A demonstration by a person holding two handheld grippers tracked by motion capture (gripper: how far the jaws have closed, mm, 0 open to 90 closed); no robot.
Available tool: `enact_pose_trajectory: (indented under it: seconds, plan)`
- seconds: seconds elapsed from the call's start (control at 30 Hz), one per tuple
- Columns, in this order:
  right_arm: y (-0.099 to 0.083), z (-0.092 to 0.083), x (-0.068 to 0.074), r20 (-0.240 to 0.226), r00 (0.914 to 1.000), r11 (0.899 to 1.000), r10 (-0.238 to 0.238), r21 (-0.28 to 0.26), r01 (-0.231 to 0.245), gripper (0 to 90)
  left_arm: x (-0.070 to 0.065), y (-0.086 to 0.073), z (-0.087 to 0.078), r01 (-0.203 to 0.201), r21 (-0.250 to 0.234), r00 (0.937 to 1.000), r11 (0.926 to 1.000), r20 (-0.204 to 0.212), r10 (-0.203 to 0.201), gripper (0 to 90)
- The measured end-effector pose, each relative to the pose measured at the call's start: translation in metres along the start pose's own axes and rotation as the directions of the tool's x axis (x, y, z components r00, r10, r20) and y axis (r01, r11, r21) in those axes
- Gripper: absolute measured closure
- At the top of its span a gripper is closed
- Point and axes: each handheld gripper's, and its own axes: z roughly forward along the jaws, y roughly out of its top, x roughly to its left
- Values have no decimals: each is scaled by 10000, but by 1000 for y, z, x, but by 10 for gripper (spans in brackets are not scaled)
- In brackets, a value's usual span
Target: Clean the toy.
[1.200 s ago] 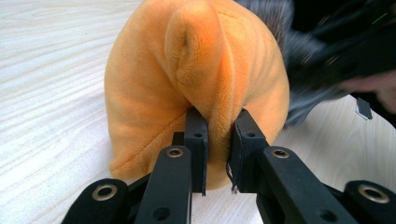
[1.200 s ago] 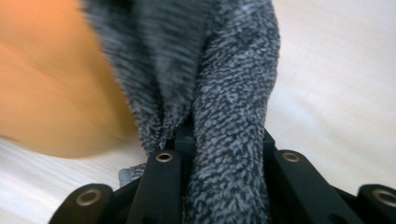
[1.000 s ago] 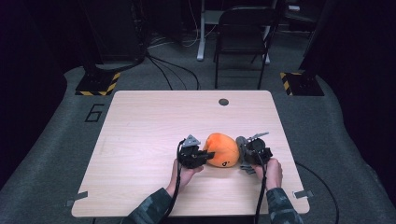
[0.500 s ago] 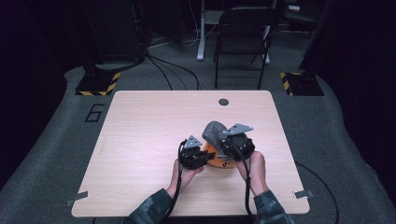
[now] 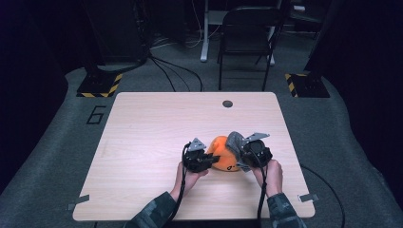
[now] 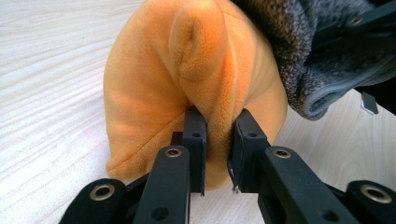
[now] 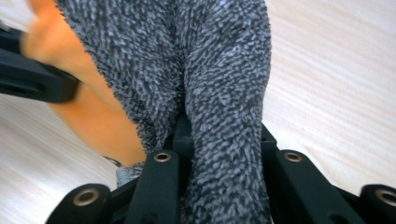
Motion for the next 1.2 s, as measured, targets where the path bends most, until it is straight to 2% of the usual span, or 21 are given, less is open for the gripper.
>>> enact_pose_trajectory:
  seconds: [0.17,0.2,0.27,0.4,0.43,0.5,0.57,0.67,0.7,0.73,0.77,0.8,0.83,0.87,0.93,0.97,1.0,1.1,1.13,1.17,1.2]
  plan:
    - [-8,9,-10,215,9993,9988,321,375,-329,719,1,0,0,16,-55,10000,10000,1,-16,779]
    - [-13,17,-14,419,9985,9965,340,755,-371,721,1,0,0,16,-42,10000,10000,-23,-16,779]
    - [-16,22,-17,464,9984,9955,338,871,-378,721,2,0,0,74,-57,10000,10000,-14,-74,778]
    - [-30,45,-26,386,9975,9829,597,1721,-654,720,3,-1,-1,114,-94,9999,9999,39,-114,778]
    - [-32,48,-26,389,9963,9791,772,1855,-831,720,3,-1,-1,109,-99,9999,9999,30,-109,777]
    - [-30,45,-30,382,9966,9794,735,1859,-793,723,3,-1,-1,152,-126,9999,9998,1,-152,776]
    - [-24,32,-33,484,9965,9856,682,1519,-748,726,4,-1,-1,200,-164,9998,9997,13,-200,776]
    - [-10,2,-32,419,9953,9947,874,500,-894,725,4,-1,-1,195,-126,9998,9997,-2,-195,775]
    - [-5,-9,-28,310,9952,9956,929,115,-933,724,4,-1,-1,192,-125,9998,9997,-9,-193,775]
    - [6,-25,-14,63,9973,9964,736,-427,-733,724,4,-1,-1,192,-127,9998,9997,-16,-192,773]
    - [10,-30,-5,17,9985,9961,547,-690,-544,724,4,-1,-1,200,-124,9998,9997,-13,-200,772]
    - [13,-31,3,-13,9997,9966,239,-787,-239,724,4,-1,-1,211,-125,9998,9997,-14,-211,772]
    - [13,-31,3,-13,9997,9966,239,-787,-239,724,4,-1,-1,206,-126,9998,9997,-15,-207,772]
    - [15,-30,11,-30,10000,9971,79,-755,-81,724,4,-1,-1,200,-127,9998,9997,-23,-200,770]
    - [14,-16,22,-71,9993,9985,-369,-400,366,729,4,-1,-1,158,-47,9999,9999,-29,-158,766]
    - [11,-6,26,105,9982,9981,-590,-142,591,734,4,-1,0,143,-14,9999,9999,-63,-143,757]
    - [7,1,29,385,9964,9968,-759,-221,768,739,4,-1,1,220,-30,9998,9998,-2,-220,747]
    - [5,5,26,324,9972,9974,-673,-231,681,743,3,1,1,133,26,9999,9999,-28,-133,710]
    - [4,5,24,270,9972,9973,-698,-193,704,743,4,2,0,68,37,10000,10000,-25,-67,670]
    - [3,6,23,175,9983,9983,-547,-203,551,744,4,2,-1,83,75,10000,9999,36,-83,579]
    - [3,6,23,175,9983,9983,-547,-203,551,744,5,3,-2,103,79,9999,9999,83,-103,579]
